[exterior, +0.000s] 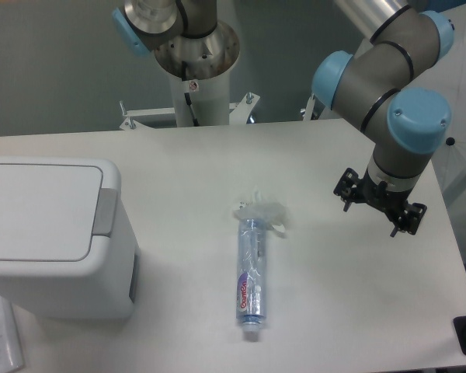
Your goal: Open the trash can
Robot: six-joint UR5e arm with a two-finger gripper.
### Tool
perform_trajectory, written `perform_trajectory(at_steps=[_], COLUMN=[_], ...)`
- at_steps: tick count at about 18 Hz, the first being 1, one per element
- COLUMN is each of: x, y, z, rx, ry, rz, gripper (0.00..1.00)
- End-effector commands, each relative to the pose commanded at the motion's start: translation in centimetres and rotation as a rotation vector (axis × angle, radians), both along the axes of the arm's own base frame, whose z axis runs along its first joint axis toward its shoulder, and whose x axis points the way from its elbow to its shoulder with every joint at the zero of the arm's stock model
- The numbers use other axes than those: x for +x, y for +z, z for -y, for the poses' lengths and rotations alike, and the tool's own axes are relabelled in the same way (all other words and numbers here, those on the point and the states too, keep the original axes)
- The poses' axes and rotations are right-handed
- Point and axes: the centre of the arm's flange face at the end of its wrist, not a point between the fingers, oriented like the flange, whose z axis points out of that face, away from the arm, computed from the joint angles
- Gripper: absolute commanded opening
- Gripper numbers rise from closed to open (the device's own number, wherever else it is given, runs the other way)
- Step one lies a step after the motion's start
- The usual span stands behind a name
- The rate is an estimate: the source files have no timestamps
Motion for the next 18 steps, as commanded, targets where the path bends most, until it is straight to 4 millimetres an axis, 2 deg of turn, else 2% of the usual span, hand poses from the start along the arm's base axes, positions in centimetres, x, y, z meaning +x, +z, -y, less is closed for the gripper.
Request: perform_trajectory(at_steps=[8, 11, 15, 18], x=[0.7, 2.0, 3.2, 5.4], y=[0.6, 0.2, -0.3, 0.7], z=[-0.6, -2.0, -2.9, -3.8], rx=[0.051, 0.048, 0.072, 0.152], ry=[-0.007, -0.031, 0.010, 0.082], rz=[0.017, 0.024, 0.064, 0.090], gripper=[1.00, 1.00, 1.00, 1.00])
